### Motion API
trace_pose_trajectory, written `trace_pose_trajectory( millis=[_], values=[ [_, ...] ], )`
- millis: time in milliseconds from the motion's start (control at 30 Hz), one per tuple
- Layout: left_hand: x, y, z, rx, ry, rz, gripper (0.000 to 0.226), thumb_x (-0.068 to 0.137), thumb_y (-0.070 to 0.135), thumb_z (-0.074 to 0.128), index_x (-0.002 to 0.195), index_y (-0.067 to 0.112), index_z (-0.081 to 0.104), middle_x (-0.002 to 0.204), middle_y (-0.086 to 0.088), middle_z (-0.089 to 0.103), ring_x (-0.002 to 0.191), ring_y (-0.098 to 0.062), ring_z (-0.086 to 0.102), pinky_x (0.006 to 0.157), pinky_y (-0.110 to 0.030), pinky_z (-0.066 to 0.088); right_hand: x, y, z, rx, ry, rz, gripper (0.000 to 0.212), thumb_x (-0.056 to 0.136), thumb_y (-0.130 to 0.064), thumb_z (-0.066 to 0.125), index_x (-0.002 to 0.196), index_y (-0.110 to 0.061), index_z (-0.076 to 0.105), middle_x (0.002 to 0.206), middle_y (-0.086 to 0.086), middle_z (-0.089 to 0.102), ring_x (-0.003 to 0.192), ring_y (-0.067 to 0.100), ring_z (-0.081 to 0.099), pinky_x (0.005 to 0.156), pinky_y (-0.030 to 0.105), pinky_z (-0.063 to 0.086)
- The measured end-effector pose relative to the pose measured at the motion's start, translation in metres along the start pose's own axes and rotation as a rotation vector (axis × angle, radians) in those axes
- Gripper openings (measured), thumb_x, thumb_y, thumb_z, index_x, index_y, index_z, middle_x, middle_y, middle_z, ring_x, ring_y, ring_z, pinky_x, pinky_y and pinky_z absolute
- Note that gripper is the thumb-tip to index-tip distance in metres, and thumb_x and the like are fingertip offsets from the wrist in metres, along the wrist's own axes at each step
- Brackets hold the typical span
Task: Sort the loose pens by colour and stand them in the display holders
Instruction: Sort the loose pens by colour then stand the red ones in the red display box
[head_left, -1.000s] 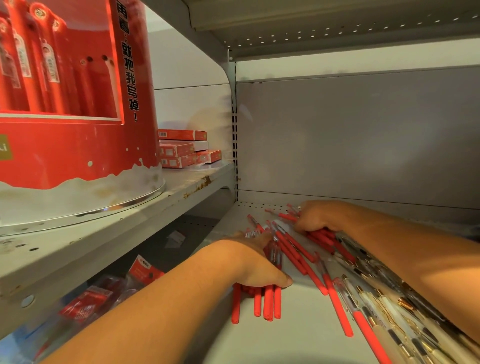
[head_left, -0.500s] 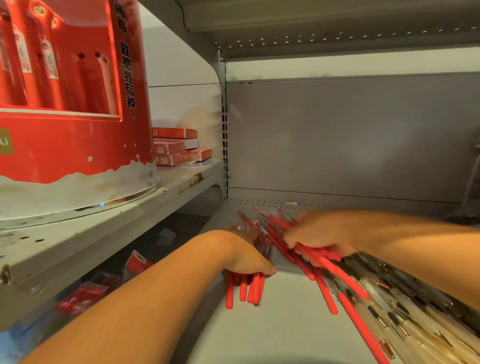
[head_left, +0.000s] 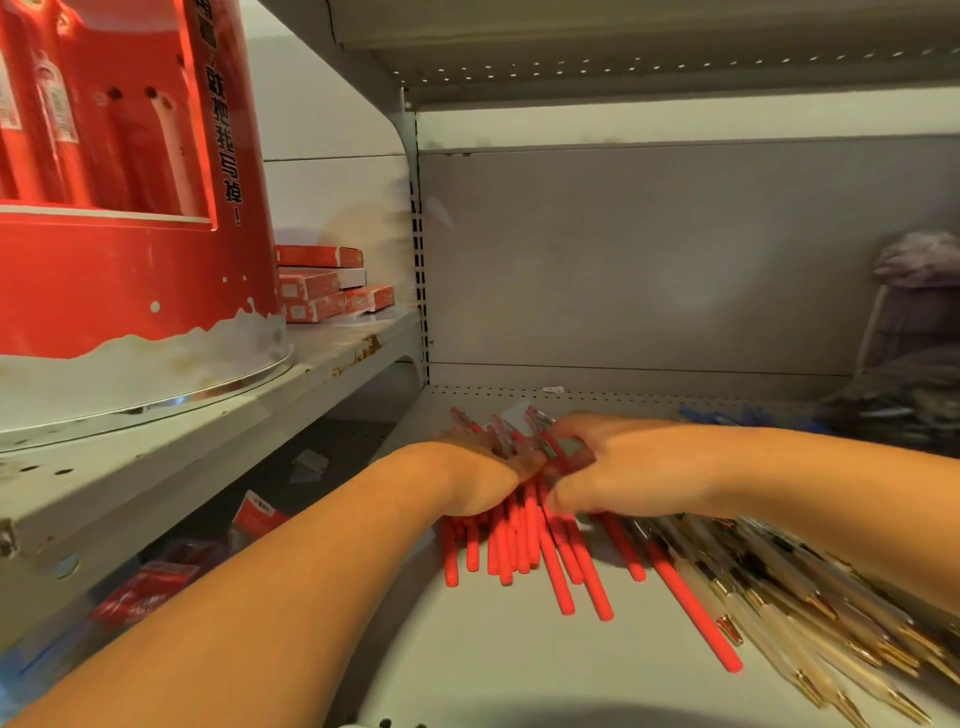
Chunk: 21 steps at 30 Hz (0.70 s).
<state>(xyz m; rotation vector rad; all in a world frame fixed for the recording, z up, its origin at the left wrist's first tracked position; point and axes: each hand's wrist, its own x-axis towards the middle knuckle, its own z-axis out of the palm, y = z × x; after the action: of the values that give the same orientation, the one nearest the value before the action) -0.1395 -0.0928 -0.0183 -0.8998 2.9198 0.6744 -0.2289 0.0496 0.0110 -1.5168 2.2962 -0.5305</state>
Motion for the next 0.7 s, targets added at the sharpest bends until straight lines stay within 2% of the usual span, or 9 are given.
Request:
trace_pose_trajectory(
  millis=[67,133,200,267,333,400,533,633,700],
  values=[
    [-0.002,0.001,0.000,0.036,-0.054,0.000,0.058,0.098,0.064,0.034,0.140,0.028,0.050,0.132,-0.005,0.061,0.112,-0.028,0.061,0.089,-0.036,0.049,-0.014,0.010,-0.003,-0.117,-0.085,-0.060,0.063,0.071,-0.054,0.076,0.125,-0.042,0.046,0.117,-0.018,0.060,0.106,0.005,0.061,0.095,0.030,0.052],
    [-0.003,0.000,-0.001,0.074,-0.098,-0.032,0.062,0.096,0.066,0.037,0.145,0.029,0.043,0.133,-0.006,0.060,0.103,-0.026,0.063,0.074,-0.030,0.050,-0.026,0.021,-0.002,-0.181,-0.198,-0.108,0.092,0.061,-0.069,0.079,0.137,-0.045,0.033,0.127,-0.026,0.049,0.116,0.001,0.053,0.103,0.026,0.046],
    [0.000,-0.002,-0.004,0.137,-0.081,-0.033,0.065,0.093,0.070,0.039,0.146,0.032,0.040,0.135,-0.003,0.058,0.100,-0.024,0.061,0.060,-0.023,0.045,-0.034,0.028,0.003,-0.326,-0.223,-0.191,0.101,0.058,-0.078,0.073,0.142,-0.047,0.024,0.135,-0.027,0.041,0.122,-0.003,0.045,0.107,0.026,0.040],
    [0.000,-0.003,-0.005,0.155,-0.091,-0.028,0.067,0.091,0.073,0.038,0.145,0.033,0.040,0.128,-0.002,0.061,0.090,-0.022,0.059,0.052,-0.021,0.039,-0.036,0.030,0.009,-0.411,-0.167,-0.224,0.098,0.065,-0.081,0.065,0.145,-0.046,0.021,0.139,-0.023,0.036,0.124,0.000,0.041,0.107,0.027,0.038],
    [0.000,-0.004,-0.004,0.131,-0.102,-0.017,0.065,0.091,0.073,0.039,0.142,0.033,0.040,0.105,0.004,0.062,0.080,-0.016,0.060,0.053,-0.021,0.042,-0.035,0.028,0.017,-0.434,-0.093,-0.255,0.087,0.073,-0.079,0.058,0.145,-0.041,0.025,0.137,-0.018,0.040,0.121,0.004,0.044,0.105,0.030,0.042],
    [-0.001,-0.004,-0.003,0.149,-0.089,-0.010,0.065,0.091,0.073,0.037,0.143,0.034,0.037,0.096,0.007,0.055,0.081,-0.015,0.058,0.058,-0.021,0.043,-0.031,0.027,0.025,-0.454,-0.027,-0.298,0.079,0.077,-0.078,0.053,0.141,-0.037,0.032,0.129,-0.014,0.044,0.114,0.007,0.047,0.099,0.031,0.045],
    [-0.001,-0.005,-0.004,0.186,-0.103,-0.036,0.065,0.094,0.070,0.033,0.149,0.036,0.028,0.133,-0.002,0.049,0.092,-0.020,0.048,0.073,-0.024,0.038,-0.014,0.027,0.038,-0.481,0.061,-0.339,0.069,0.082,-0.076,0.048,0.134,-0.033,0.034,0.114,-0.010,0.041,0.098,0.009,0.045,0.083,0.023,0.040],
    [-0.001,-0.006,-0.005,0.152,-0.101,-0.047,0.056,0.099,0.063,0.034,0.148,0.037,0.030,0.119,-0.003,0.050,0.078,-0.013,0.049,0.062,-0.023,0.038,0.000,0.027,0.037,-0.425,0.054,-0.350,0.061,0.084,-0.072,0.051,0.128,-0.033,0.036,0.113,-0.008,0.043,0.094,0.010,0.048,0.080,0.024,0.041],
    [0.001,-0.009,-0.005,0.156,-0.091,-0.058,0.060,0.097,0.065,0.032,0.150,0.038,0.026,0.133,-0.006,0.044,0.103,-0.020,0.056,0.079,-0.027,0.043,0.006,0.025,0.030,-0.407,0.024,-0.391,0.056,0.081,-0.076,0.051,0.120,-0.036,0.043,0.107,-0.012,0.049,0.090,0.006,0.051,0.077,0.024,0.046]
  ],
)
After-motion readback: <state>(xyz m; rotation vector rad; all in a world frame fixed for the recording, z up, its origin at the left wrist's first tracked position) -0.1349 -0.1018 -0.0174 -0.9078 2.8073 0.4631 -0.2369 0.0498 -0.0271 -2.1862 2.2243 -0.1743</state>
